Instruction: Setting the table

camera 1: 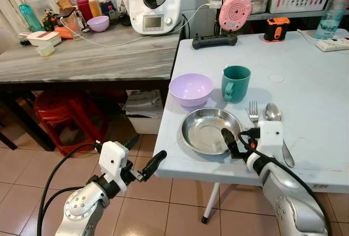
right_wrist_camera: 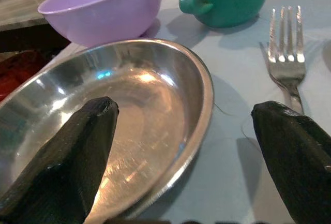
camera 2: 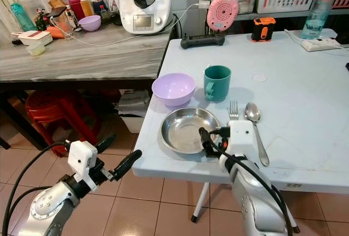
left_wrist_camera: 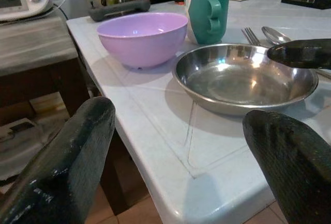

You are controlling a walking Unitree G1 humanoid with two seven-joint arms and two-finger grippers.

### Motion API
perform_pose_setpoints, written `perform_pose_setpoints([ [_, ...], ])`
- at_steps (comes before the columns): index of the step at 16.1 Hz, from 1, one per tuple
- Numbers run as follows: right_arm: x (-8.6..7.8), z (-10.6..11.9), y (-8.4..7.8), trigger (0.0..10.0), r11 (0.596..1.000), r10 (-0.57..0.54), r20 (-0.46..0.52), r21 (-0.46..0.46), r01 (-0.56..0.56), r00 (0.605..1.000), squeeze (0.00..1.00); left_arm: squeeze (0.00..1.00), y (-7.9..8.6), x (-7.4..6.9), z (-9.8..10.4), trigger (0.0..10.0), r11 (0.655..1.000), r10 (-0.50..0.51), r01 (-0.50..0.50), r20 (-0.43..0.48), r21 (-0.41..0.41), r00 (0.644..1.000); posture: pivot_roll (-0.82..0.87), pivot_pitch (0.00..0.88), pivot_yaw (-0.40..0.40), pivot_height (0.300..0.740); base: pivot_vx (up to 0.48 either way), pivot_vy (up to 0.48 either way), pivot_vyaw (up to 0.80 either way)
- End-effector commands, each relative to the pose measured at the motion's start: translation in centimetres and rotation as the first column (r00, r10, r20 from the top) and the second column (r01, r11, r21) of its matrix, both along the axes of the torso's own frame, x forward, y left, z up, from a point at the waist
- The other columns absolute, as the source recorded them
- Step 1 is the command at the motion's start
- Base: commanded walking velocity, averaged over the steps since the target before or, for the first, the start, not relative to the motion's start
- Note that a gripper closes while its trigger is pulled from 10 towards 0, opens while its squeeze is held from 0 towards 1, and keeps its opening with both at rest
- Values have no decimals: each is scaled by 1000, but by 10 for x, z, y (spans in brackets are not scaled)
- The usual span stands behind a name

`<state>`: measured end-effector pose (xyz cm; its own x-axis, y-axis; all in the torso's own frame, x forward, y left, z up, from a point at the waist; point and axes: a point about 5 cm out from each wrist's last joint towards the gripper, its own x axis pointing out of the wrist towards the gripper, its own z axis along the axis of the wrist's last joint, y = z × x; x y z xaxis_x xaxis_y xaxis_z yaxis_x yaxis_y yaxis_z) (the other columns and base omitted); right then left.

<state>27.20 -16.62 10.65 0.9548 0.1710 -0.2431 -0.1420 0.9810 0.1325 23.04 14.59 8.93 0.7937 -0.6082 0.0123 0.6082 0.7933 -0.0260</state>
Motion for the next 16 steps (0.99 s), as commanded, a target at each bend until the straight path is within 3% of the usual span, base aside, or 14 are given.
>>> perform_pose_setpoints([
  [1, 4, 0, 5, 10000, 999, 29, -17, 18, -28, 999, 0, 0, 1, 1, 4, 10000, 1000, -11, 11, 22, 11, 1000, -85, 1, 134, 740, 0, 0, 0],
  [5, 10, -5, 9, 10000, 999, 35, -59, 28, -34, 998, 0, 0, -3, 2, 4, 10000, 999, -40, 39, 28, 17, 999, -82, 0, 133, 740, 0, 0, 0],
  [6, 11, -7, 12, 8549, 998, 46, -66, 38, -44, 997, 0, 0, -4, 3, 4, 10000, 999, -43, 42, 29, 19, 999, -82, 0, 133, 740, 0, 0, 0],
  [8, 12, -10, 12, 2118, 998, 37, -81, 52, -33, 996, 0, 0, -4, 3, 4, 10000, 999, -38, 38, 28, 20, 999, -80, 0, 132, 740, 0, 0, 0],
  [9, 12, -12, 13, 0, 998, 44, -92, 54, -40, 995, 0, 0, -4, 3, 4, 10000, 999, -37, 36, 29, 19, 999, -78, 2, 134, 740, 0, 0, 0],
  [16, 12, -18, 19, 0, 995, 62, -137, 81, -51, 989, 0, 0, -9, 0, 8, 10000, 995, -104, 104, 30, -7, 994, -73, 4, 135, 740, 0, 0, 0],
])
